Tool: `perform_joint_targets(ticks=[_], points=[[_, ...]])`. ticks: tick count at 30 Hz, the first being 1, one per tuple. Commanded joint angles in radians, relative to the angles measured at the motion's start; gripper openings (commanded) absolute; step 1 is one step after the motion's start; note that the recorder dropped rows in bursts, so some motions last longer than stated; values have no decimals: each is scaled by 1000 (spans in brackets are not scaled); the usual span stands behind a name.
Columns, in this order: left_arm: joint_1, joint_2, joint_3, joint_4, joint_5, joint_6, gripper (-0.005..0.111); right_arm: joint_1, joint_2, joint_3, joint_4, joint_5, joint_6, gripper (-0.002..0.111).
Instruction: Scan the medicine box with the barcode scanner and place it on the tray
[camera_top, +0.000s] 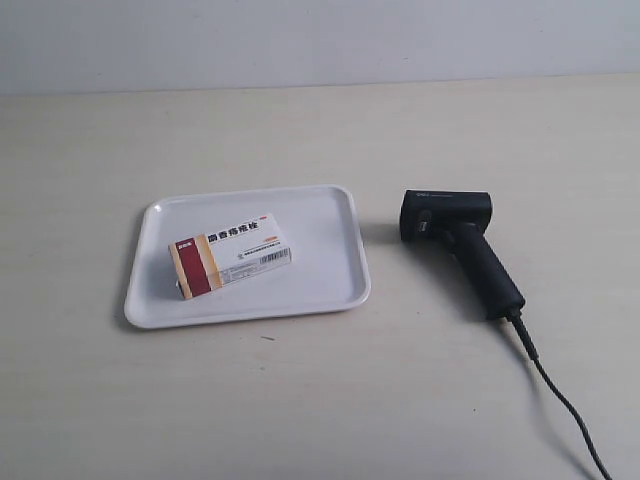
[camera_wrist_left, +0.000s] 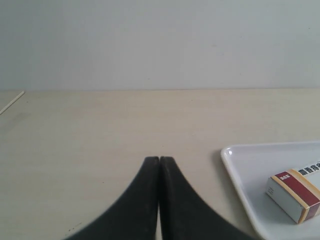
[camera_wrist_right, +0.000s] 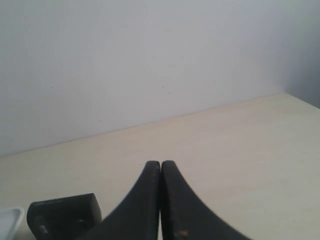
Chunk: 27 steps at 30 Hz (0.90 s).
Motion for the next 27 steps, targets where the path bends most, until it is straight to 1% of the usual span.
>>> perform_joint_targets(ticks=[1, 27], points=[[2, -6, 4, 3, -1, 0, 3, -5, -5, 4, -35, 24, -20, 0], [2, -6, 4, 3, -1, 0, 3, -5, -5, 4, -34, 25, -20, 0]])
